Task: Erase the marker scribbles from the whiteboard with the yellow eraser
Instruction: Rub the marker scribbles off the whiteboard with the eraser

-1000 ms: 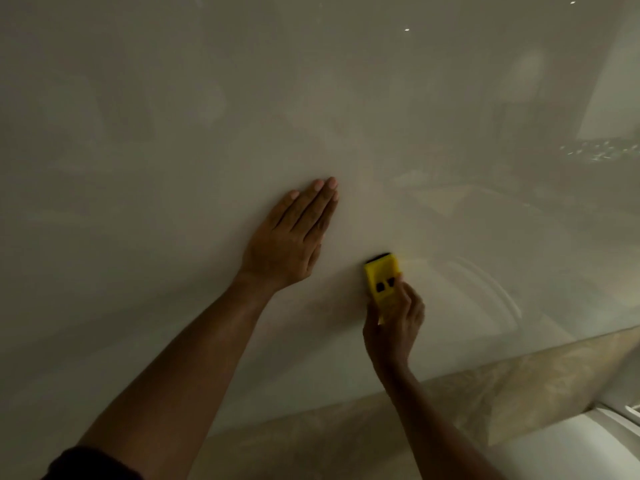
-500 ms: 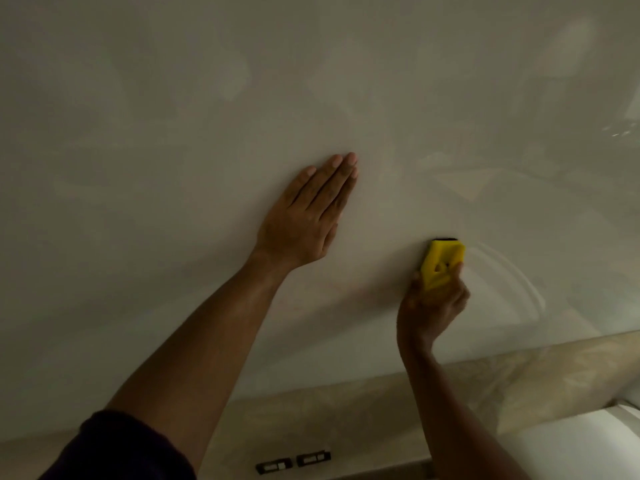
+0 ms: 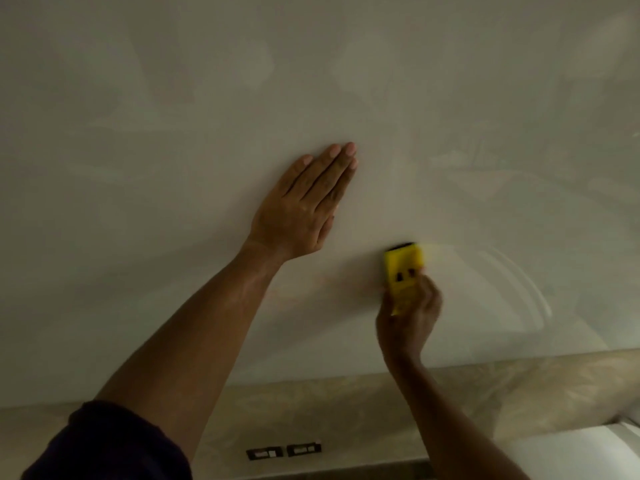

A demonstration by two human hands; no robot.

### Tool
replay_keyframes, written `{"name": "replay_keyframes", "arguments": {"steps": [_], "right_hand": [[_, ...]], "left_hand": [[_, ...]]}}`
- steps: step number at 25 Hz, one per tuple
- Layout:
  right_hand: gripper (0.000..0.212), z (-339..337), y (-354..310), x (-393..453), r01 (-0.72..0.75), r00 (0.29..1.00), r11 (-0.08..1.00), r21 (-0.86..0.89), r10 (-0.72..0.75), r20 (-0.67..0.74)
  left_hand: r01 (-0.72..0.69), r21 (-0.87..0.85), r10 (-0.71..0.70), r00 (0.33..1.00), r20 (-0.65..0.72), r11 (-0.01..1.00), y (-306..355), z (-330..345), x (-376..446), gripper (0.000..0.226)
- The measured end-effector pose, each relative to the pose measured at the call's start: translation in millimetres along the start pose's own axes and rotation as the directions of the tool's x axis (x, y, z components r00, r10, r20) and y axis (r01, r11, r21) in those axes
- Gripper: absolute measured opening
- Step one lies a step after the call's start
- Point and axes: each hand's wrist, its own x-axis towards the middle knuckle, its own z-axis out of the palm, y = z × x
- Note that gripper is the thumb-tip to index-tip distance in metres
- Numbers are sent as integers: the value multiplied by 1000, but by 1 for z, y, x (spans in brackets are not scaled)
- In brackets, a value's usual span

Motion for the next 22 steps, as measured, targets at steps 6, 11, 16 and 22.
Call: {"name": "replay_keyframes", "arguments": {"steps": [6,11,16,22], "right_hand": [[72,-7,43,42,-536,784,817,212,575,-232],[51,2,-8,-4,129,991,989,67,-131,36],[61,-14,51,35,-293,939,951,99,306,-161],[81,-44,92,68,-578,763,773,261,625,-165]], "left_hand": [[17,26,-17,1000,0,1000,1,3,-3,66],[14,28,-14,1000,-5,1000,1,6,-4,66],[21,0,-21,999,-28,1000,1,11,-6,65],[30,15,-29,999,-29,999,3,13,-8,65]]}}
